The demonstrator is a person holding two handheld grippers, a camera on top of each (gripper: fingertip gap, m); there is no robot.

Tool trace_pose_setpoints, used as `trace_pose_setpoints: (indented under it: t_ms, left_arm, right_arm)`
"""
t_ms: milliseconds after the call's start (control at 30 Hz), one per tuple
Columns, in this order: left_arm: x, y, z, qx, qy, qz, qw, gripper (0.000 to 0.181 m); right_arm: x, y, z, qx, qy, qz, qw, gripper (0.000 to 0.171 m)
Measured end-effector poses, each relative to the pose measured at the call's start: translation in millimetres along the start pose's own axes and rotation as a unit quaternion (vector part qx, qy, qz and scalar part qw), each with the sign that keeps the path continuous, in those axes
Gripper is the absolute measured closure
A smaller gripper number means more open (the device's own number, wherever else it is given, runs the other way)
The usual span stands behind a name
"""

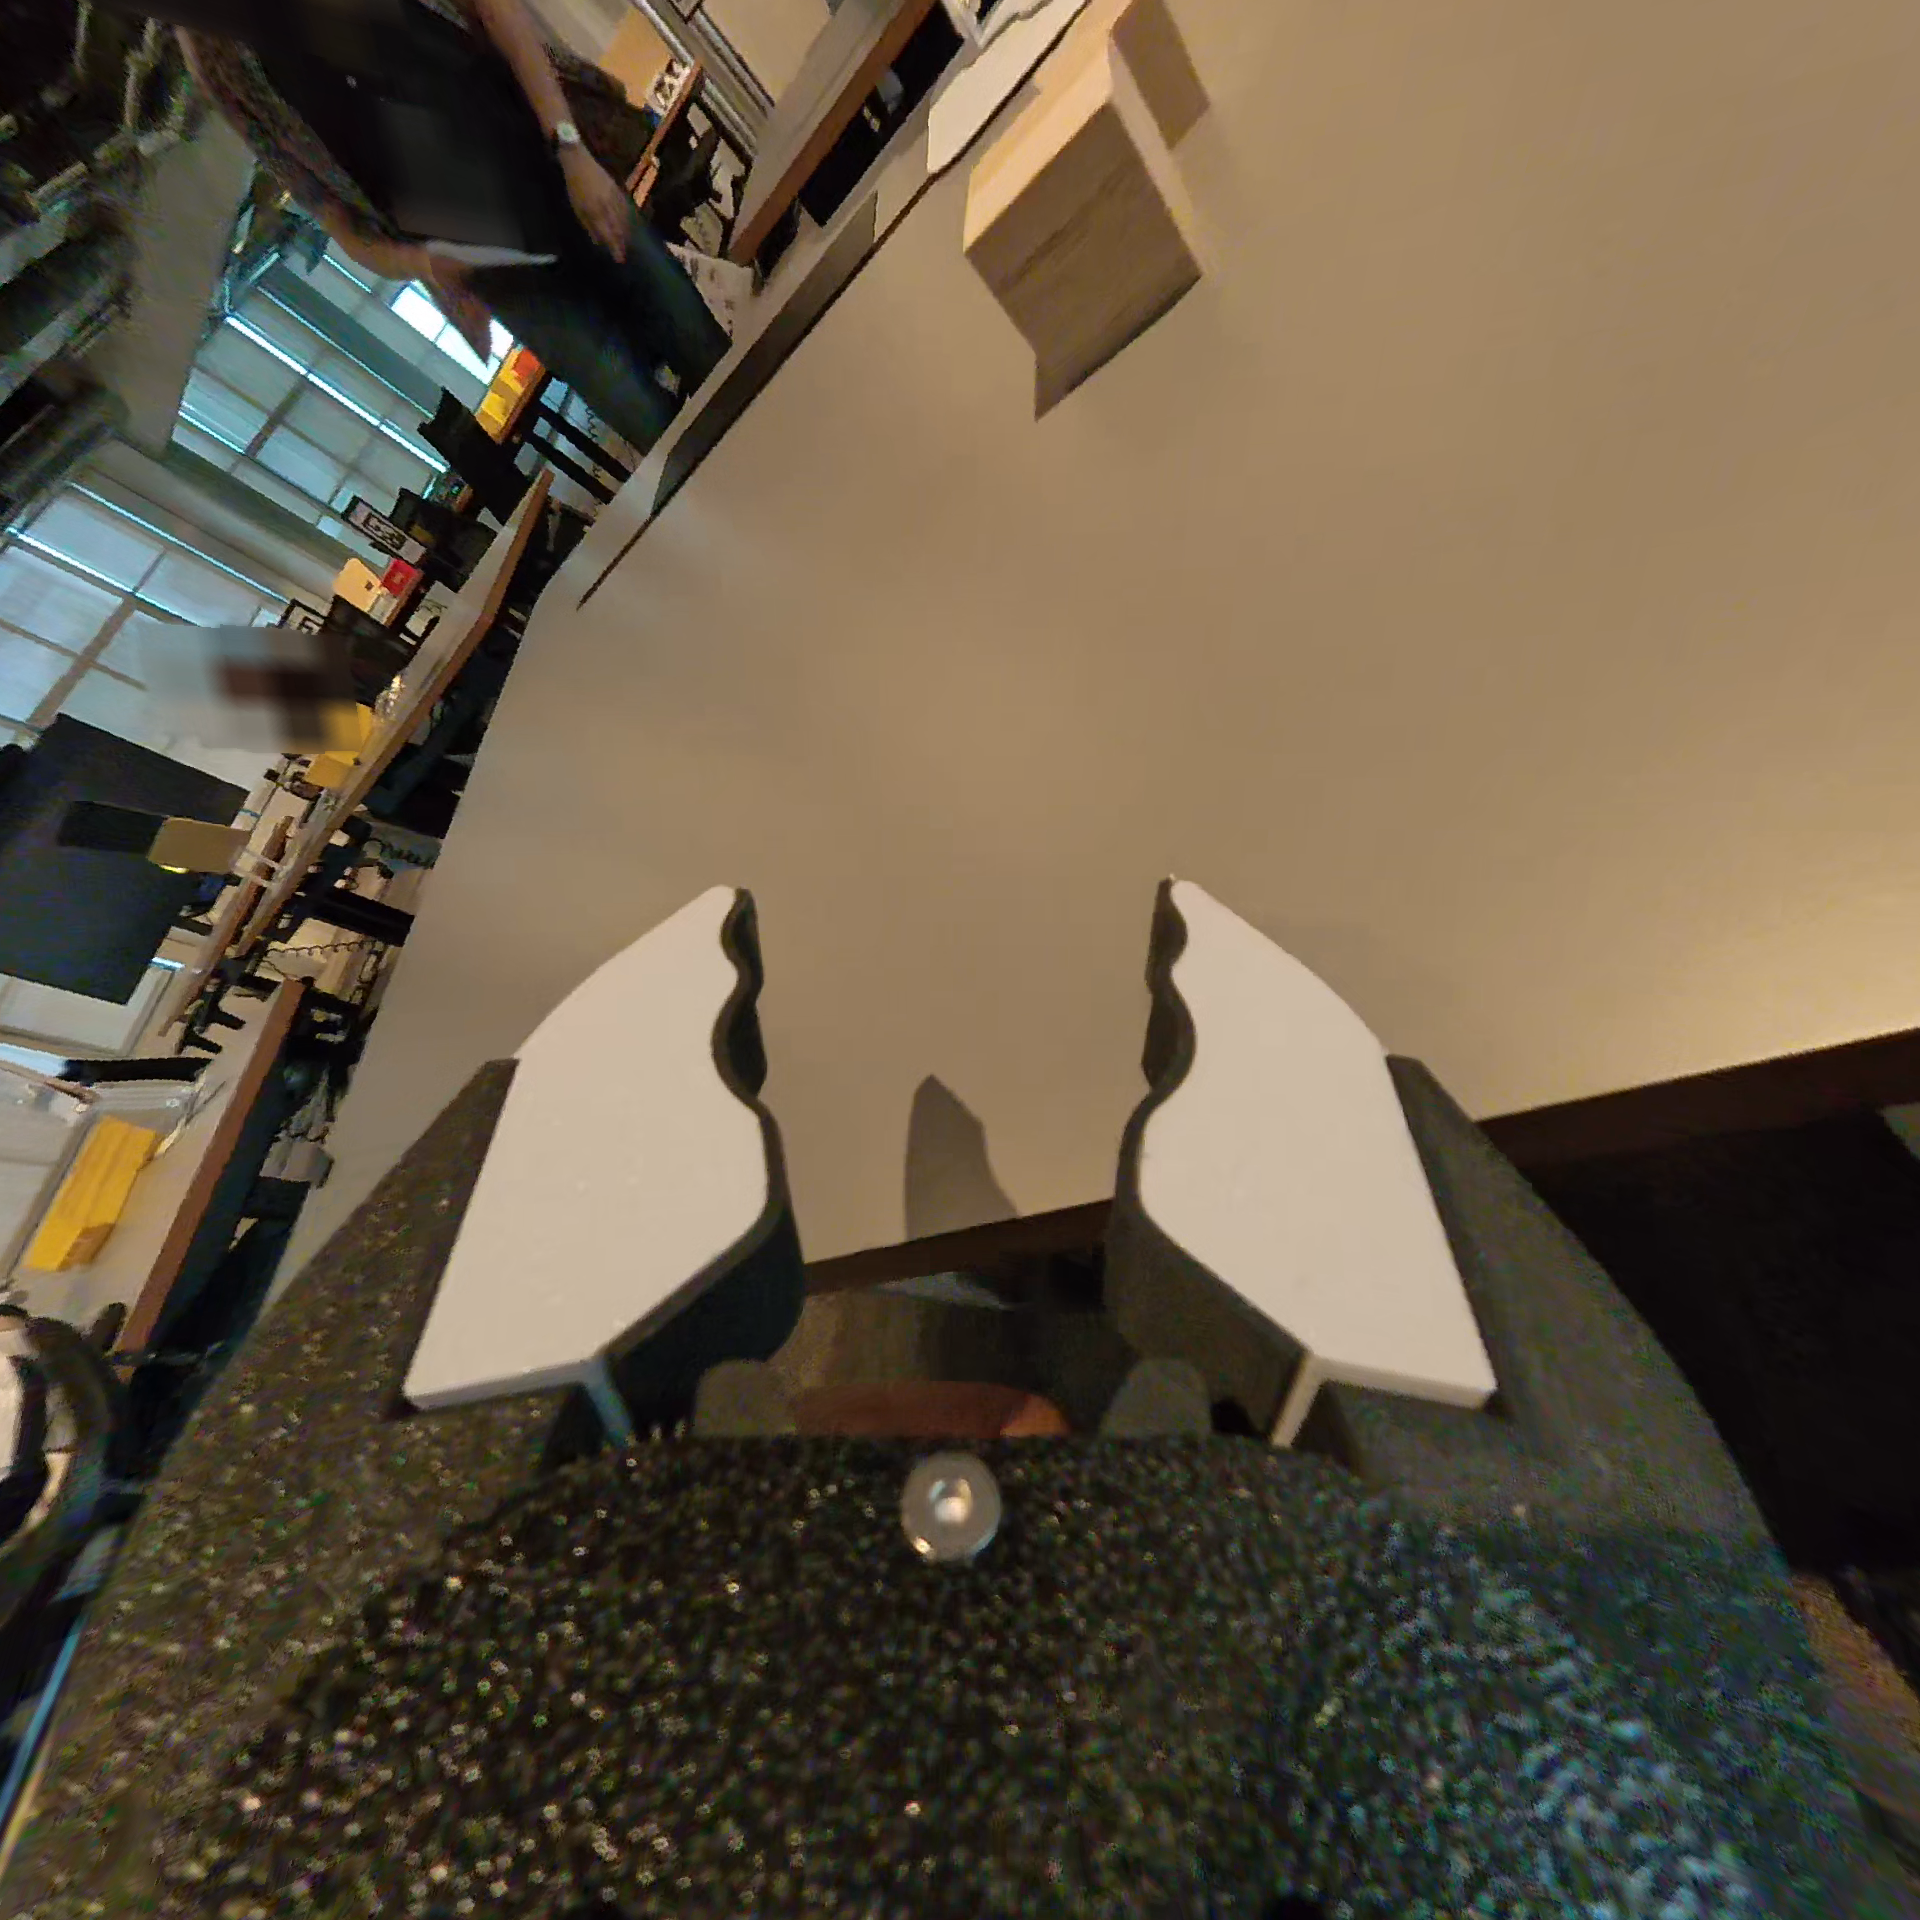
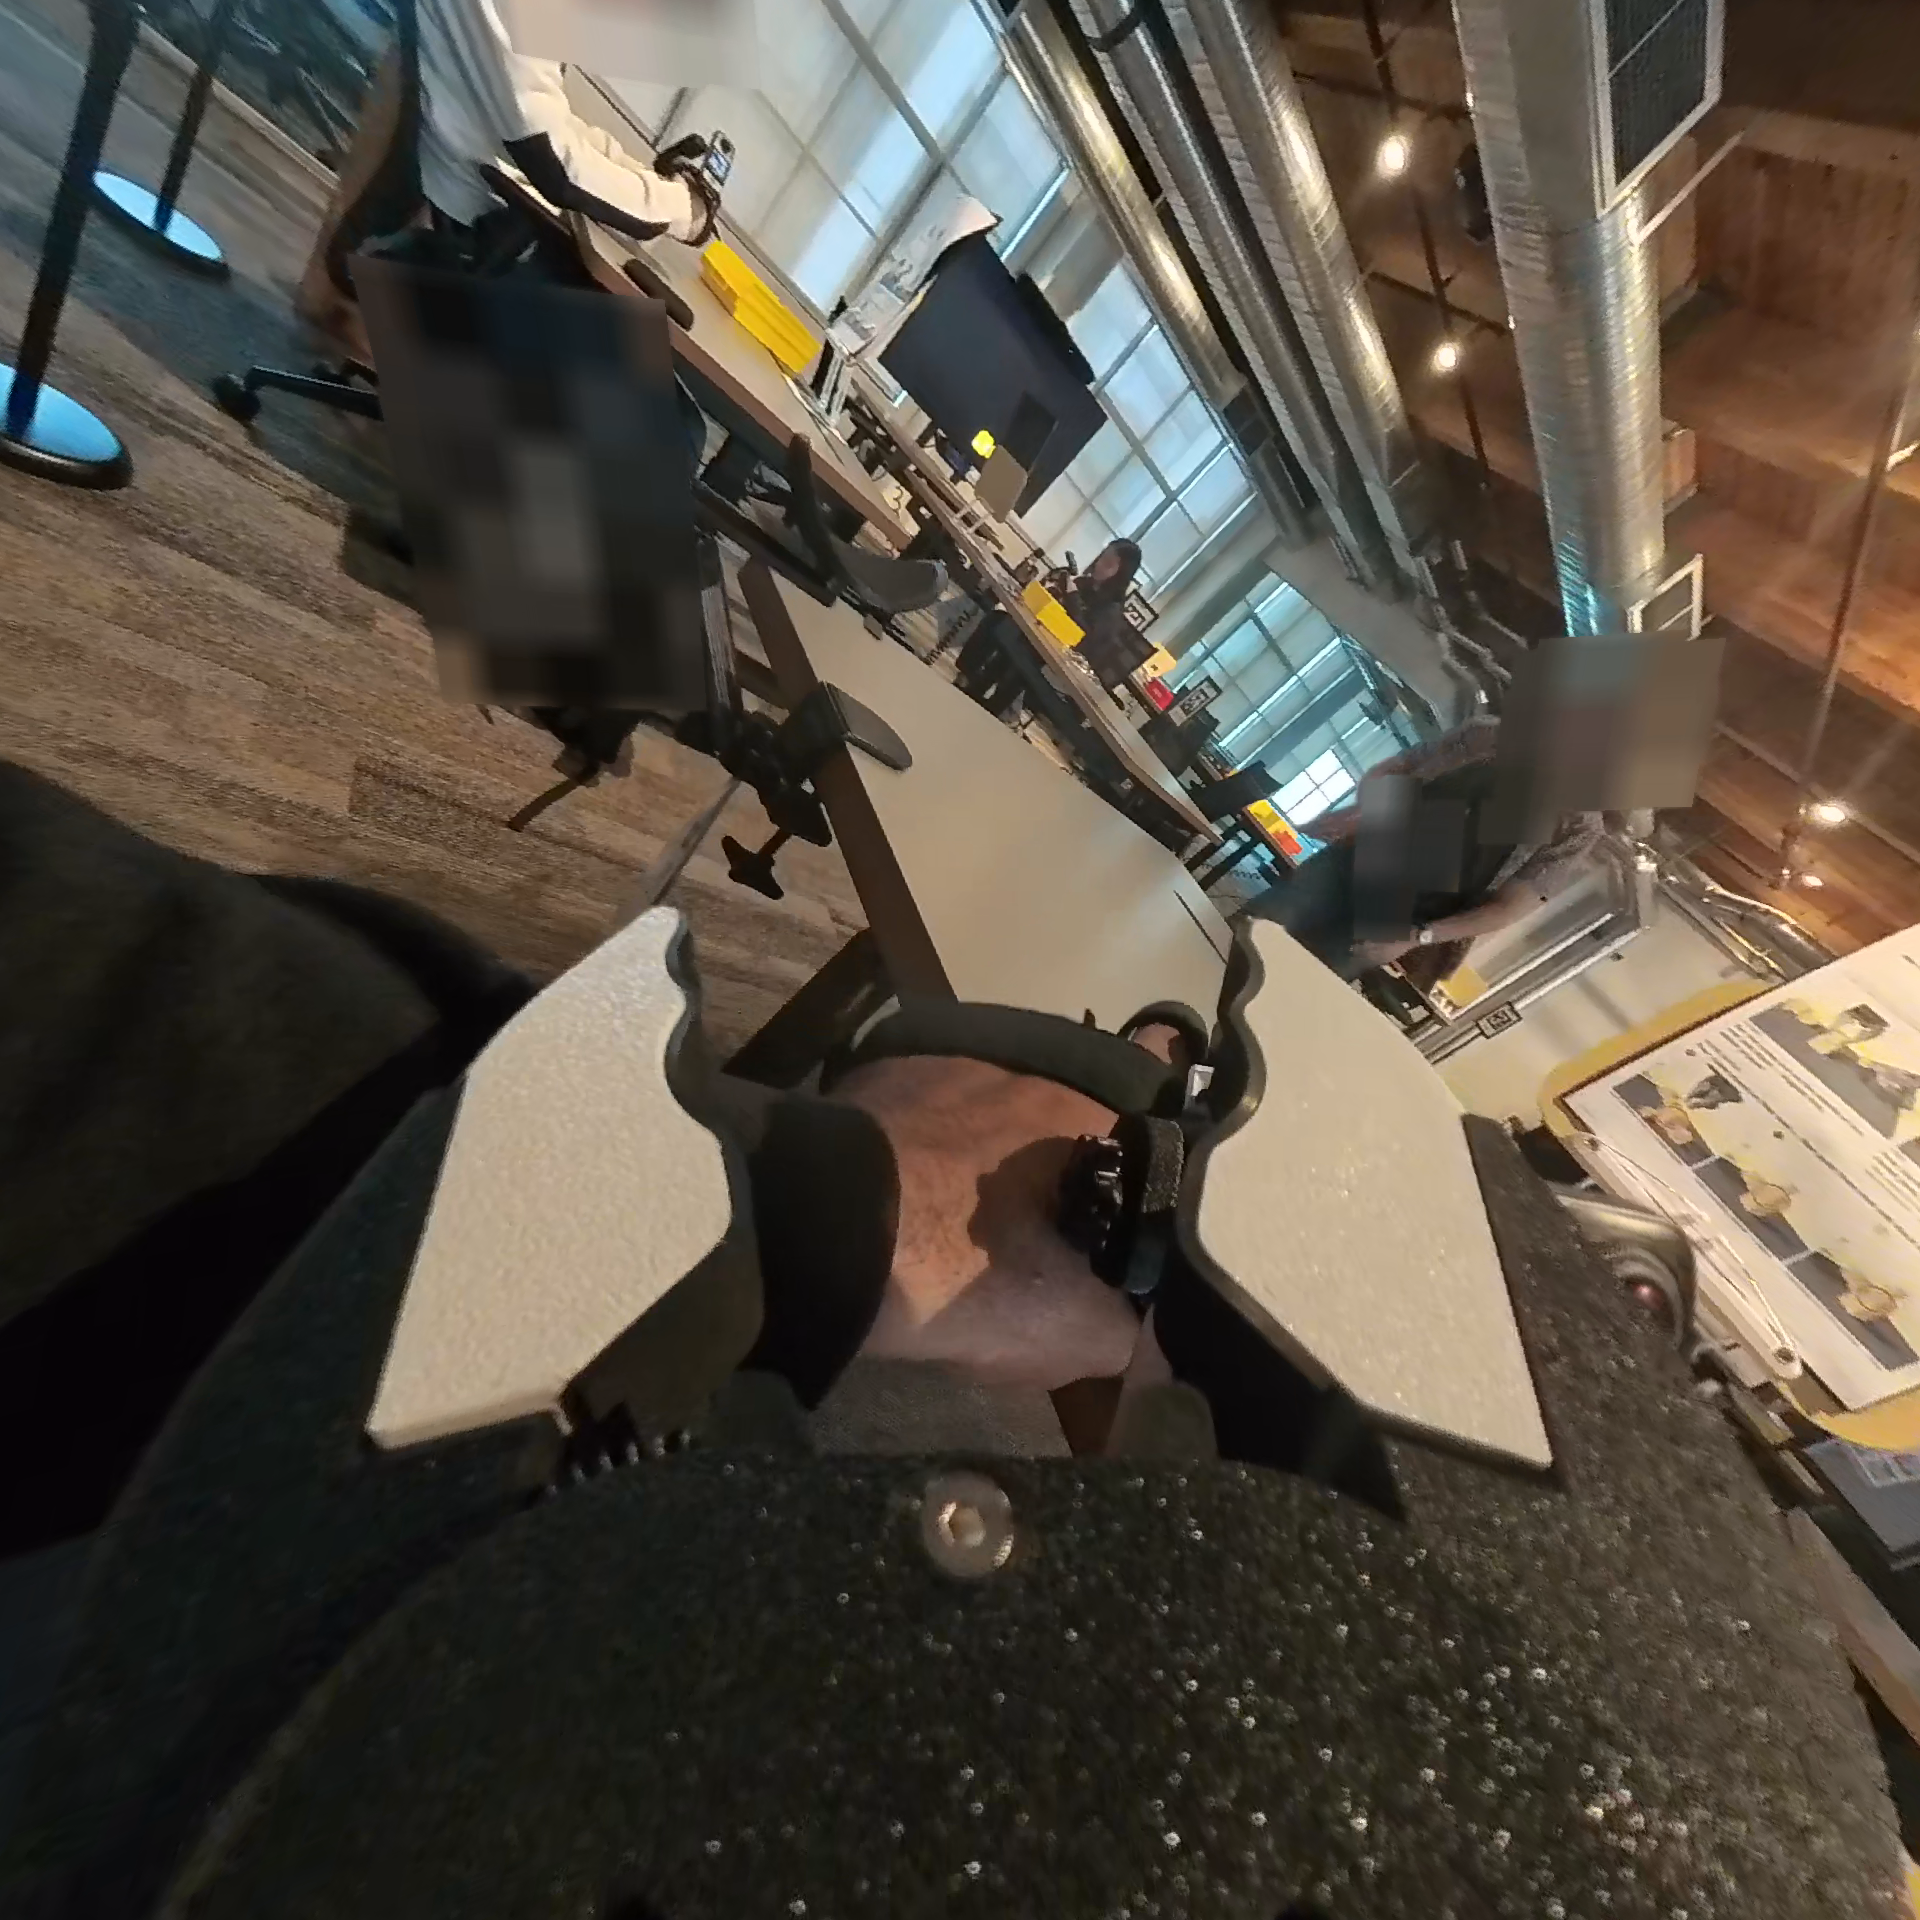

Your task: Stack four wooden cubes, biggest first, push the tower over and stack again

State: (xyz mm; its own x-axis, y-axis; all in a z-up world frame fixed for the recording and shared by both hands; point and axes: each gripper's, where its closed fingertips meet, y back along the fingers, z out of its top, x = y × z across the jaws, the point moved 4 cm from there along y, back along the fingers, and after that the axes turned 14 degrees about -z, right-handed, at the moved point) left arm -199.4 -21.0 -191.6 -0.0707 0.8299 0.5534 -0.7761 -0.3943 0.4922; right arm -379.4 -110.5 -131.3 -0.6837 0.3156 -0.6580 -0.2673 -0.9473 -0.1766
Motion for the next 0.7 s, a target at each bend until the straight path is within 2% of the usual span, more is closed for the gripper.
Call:
trace_pose_setpoints:
  t_ms: [233,400,533,700]
  left_arm:
    - [-18.0,-3.4,13.3,-0.032,0.040,-0.030,0.998,0.111]
    - [-24.3,-3.3,19.8,-0.022,0.013,-0.028,0.999,0.109]
    - [-26.1,-2.1,21.5,-0.008,-0.013,-0.014,1.000,0.099]
    - [-28.4,-0.3,21.4,-0.004,-0.021,-0.006,1.000,0.095]
  right_arm:
    - [-6.1,6.5,-7.2,0.014,0.002,0.002,1.000,0.076]
    - [-10.4,11.3,-10.5,0.026,0.010,0.001,1.000,0.075]
    - [-12.1,14.3,-13.2,0.040,0.019,-0.002,0.999,0.073]
    - [-10.7,16.3,-13.9,0.056,0.022,-0.003,0.998,0.072]
